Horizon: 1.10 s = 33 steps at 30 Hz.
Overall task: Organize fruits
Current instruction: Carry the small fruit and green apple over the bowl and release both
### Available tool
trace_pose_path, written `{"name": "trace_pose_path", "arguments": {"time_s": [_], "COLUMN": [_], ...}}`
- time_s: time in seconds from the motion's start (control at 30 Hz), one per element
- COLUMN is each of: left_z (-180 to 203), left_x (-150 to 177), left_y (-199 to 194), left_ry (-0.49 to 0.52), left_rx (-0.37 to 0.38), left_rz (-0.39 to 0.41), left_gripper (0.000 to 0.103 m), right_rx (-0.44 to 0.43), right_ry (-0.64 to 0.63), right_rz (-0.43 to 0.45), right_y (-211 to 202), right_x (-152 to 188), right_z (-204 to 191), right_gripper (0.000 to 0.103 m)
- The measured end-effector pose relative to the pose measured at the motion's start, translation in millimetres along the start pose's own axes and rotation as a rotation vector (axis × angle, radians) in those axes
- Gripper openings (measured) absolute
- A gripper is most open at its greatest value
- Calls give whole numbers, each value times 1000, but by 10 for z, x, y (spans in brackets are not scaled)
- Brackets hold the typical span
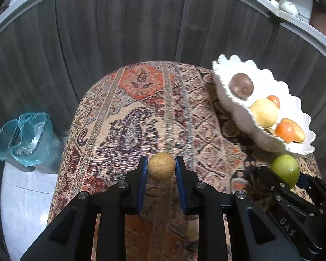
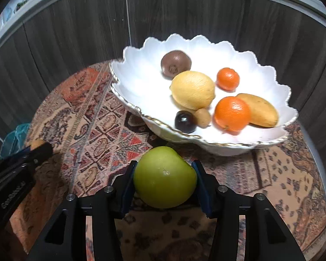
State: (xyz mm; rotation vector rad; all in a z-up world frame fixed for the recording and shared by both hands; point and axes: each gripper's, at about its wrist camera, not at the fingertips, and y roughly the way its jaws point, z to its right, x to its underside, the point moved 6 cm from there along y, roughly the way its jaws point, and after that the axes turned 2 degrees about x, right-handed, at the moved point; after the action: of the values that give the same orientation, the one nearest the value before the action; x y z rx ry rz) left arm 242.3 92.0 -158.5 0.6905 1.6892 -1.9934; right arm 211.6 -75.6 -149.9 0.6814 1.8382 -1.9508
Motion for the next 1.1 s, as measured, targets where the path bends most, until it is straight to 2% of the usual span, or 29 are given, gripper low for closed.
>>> {"name": "trace_pose_path", "arguments": {"time_s": [0.27, 0.5, 0.8, 1.1], "left_z": [369, 772, 1208, 1421], "left_x": [-68, -271, -588, -854], "left_y": [-269, -358, -240, 90], "left_ry": [48, 97, 151, 170], "left_rx": [25, 51, 79, 73], "left_rz": [25, 53, 61, 54], "left_gripper": [25, 25, 25, 25], "right_rx": [-32, -14, 15, 20], "right_ry": [35, 49, 60, 57], "right_rz": [54, 111, 163, 185], "right_y": [-377, -605, -652, -432], "right_x": [-105, -271, -605, -940], "right_z": [264, 564, 953, 1176], "right_gripper": [50, 50, 50, 50]}}
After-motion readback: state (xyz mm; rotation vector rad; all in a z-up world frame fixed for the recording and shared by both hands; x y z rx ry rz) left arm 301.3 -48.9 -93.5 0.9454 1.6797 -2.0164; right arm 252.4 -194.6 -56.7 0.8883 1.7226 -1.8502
